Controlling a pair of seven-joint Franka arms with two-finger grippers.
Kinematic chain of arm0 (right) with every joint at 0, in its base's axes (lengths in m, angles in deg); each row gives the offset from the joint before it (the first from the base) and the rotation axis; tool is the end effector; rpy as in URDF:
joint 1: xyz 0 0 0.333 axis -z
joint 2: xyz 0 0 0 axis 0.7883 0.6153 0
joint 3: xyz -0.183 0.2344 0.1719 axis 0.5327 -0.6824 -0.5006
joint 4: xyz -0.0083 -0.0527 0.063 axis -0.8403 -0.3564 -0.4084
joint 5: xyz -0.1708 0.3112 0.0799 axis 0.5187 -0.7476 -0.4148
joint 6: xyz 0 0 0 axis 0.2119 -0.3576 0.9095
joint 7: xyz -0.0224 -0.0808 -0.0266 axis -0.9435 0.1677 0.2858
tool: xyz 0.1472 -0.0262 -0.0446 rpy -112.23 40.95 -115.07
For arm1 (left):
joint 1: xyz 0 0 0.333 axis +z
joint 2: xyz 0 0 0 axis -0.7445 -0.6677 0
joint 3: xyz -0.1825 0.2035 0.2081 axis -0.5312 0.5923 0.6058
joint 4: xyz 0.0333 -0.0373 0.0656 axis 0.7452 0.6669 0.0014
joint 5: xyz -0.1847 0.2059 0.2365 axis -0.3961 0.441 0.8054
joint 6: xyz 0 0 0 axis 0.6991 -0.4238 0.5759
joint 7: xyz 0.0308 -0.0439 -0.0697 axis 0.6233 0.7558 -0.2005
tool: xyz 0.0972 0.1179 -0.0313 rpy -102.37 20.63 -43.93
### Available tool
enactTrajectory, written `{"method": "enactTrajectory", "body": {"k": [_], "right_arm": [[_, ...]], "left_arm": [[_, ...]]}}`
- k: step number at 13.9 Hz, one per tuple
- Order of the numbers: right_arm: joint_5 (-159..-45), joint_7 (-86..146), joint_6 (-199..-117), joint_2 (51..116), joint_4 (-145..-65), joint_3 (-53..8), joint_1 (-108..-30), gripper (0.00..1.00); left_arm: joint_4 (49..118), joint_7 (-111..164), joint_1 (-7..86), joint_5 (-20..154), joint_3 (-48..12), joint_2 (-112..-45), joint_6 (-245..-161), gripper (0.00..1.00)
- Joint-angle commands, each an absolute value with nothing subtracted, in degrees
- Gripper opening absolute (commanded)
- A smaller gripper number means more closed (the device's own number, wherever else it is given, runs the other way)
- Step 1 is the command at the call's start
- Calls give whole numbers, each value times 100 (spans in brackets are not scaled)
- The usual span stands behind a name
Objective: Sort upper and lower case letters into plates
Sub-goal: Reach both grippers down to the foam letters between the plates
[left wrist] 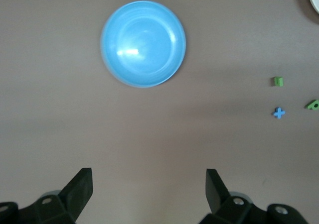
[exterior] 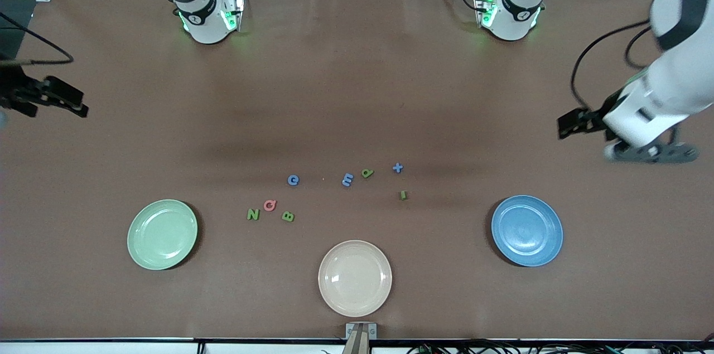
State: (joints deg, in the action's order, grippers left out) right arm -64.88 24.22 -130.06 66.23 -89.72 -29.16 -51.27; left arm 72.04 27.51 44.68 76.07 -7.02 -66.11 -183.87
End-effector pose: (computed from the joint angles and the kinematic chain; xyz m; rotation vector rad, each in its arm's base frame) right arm 0.5546 0.0014 0.5897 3.1398 -0.0088 -0.0696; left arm 0.5922 -0.1038 0.4962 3.1154 -0.1356 -0.1015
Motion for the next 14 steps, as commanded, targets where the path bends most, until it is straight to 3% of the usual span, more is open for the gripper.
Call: {"method": "enactTrajectory", "body": {"k": [1,4,7,12,14], "right_arm": [[-6565,2382,-13160,7067,-8893,-2920,-5325,100],[-6583,2339,-14072,7664,-8902,-2929,-5553,100],[-6610,2312,-14338,8349,-8902,-2920,-5887,100],[-6662,284,-15462,9299,-8902,-2920,-6283,100],[-6670,194,-15857,9616,-8902,-2920,-6380,100]], "left_arm": [[6881,2738,4110,7572,-720,-7510,-19121,100],[6881,1907,3618,7555,-720,-8258,-20150,100],[6828,754,3055,7608,-702,-8925,-20854,99],[6776,-627,2509,7599,-684,-9691,-21813,76],[6741,-821,2343,7608,-667,-9937,-22111,72]]}}
